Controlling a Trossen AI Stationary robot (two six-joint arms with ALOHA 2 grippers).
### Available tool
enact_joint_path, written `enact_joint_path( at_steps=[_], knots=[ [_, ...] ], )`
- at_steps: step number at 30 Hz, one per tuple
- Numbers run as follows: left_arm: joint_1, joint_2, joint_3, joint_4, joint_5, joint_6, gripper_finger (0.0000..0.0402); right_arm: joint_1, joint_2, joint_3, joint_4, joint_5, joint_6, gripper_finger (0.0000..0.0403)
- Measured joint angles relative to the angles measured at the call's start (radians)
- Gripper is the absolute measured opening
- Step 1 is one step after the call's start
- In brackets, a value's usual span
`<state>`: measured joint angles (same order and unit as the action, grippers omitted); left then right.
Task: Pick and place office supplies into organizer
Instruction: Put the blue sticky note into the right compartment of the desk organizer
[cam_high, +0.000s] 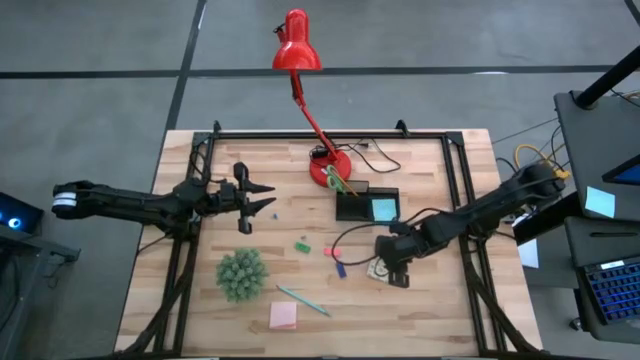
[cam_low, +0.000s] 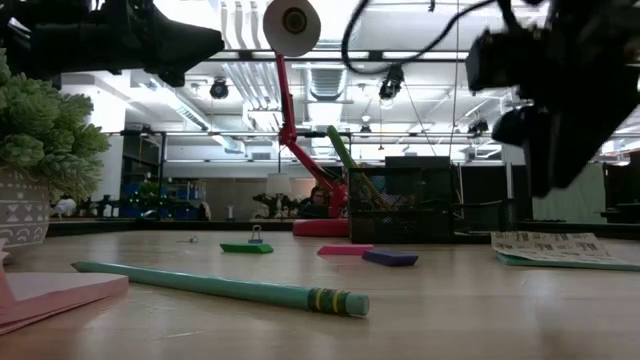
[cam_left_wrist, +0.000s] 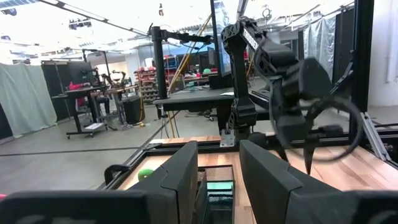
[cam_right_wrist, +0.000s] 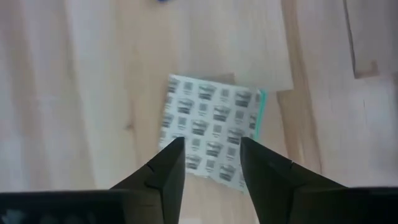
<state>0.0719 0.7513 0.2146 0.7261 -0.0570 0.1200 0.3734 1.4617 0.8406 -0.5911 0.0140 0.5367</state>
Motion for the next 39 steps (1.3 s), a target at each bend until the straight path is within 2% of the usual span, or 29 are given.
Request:
enact_joint_path(
  at_steps=[11,18,22,25,33,39],
  knots=[
    [0.000,0.001,0.000,0.000,0.000,0.000,0.0107,-0.016,0.049,-0.053,0.029,-0.005,0.042,0.0180],
    [0.000,0.002,0.000,0.000,0.000,0.000,0.0107,-0.064,0.052,-0.076,0.025,-0.023,0.027,0.0185],
    [0.000,0.002,0.000,0.000,0.000,0.000,0.0107,-0.100,0.052,-0.093,0.051,-0.099,0.020,0.0184],
    [0.000,0.002,0.000,-0.001,0.000,0.000,0.0107,-0.109,0.052,-0.106,0.097,-0.152,0.019,0.0180],
    [0.000,0.001,0.000,-0.001,0.000,0.000,0.0107,-0.108,0.049,-0.161,0.176,-0.152,0.013,0.0160],
    [0.000,0.001,0.000,-0.001,0.000,0.000,0.0107,-0.108,0.047,-0.181,0.191,-0.147,0.013,0.0123]
  ],
)
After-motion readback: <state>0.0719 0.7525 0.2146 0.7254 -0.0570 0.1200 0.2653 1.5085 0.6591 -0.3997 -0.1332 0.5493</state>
